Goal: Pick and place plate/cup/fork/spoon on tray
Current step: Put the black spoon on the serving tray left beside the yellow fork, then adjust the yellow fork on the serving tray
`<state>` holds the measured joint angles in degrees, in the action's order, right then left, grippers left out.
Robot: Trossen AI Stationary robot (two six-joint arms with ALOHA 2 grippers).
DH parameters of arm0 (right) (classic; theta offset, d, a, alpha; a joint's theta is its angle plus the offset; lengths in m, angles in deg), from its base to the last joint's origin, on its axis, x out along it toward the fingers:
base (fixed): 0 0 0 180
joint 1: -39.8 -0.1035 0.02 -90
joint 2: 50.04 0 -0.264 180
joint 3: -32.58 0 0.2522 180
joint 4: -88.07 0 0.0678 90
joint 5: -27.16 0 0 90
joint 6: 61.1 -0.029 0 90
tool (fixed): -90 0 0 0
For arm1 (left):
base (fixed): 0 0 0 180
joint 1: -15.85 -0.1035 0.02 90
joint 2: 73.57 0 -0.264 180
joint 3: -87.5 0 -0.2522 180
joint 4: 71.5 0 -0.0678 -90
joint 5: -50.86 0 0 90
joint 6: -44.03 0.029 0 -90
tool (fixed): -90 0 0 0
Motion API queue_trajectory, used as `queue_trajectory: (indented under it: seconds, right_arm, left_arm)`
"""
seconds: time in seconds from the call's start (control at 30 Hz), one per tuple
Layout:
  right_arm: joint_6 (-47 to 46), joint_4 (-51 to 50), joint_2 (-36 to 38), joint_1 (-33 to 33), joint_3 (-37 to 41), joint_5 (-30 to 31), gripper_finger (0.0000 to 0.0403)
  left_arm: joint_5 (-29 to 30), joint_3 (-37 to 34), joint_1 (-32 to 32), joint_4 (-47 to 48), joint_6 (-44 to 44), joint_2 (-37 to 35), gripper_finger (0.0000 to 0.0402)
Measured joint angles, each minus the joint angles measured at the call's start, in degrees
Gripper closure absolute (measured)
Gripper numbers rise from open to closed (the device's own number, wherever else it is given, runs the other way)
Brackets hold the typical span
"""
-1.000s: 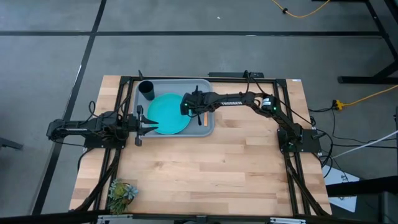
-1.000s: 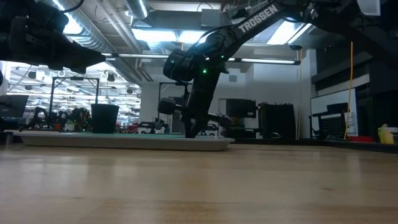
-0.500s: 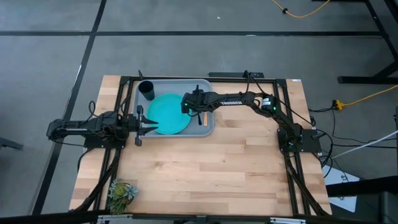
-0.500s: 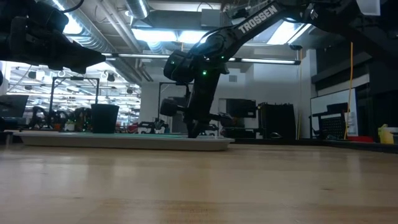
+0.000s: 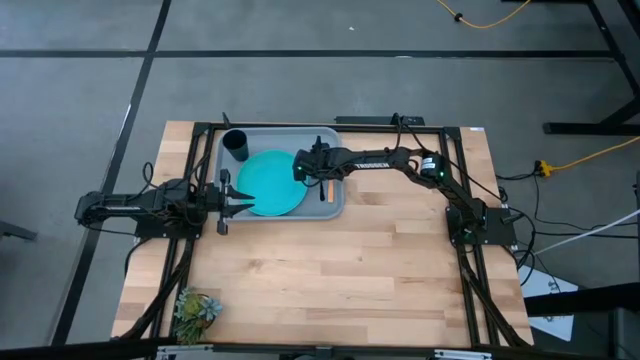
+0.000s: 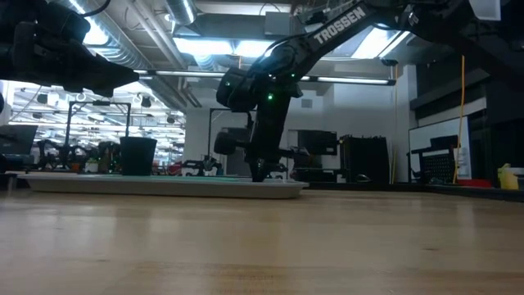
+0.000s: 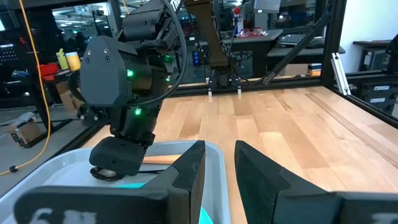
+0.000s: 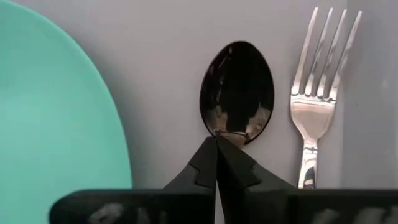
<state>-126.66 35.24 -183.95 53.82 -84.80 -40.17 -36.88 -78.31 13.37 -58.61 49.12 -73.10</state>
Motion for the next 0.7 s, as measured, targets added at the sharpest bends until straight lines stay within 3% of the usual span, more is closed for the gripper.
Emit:
queue_trajectory:
  seconds: [0.23, 0.57, 0.7]
  right_arm:
    - [1.60, -1.14, 0.39, -0.90, -2.95, 1.43, 0.0398]
    - [-2.22, -17.34, 0.59, -5.73, -7.67, 1.67, 0.0398]
    - [-2.98, -18.81, 0.59, -7.27, -7.67, 1.67, 0.0398]
  left_arm:
    - [0.00, 0.00, -0.01, 0.00, -0.01, 0.00, 0.0321]
    - [0.00, 0.00, -0.01, 0.00, -0.01, 0.00, 0.0321]
    - [0.00, 0.00, 0.00, 0.00, 0.00, 0.00, 0.0321]
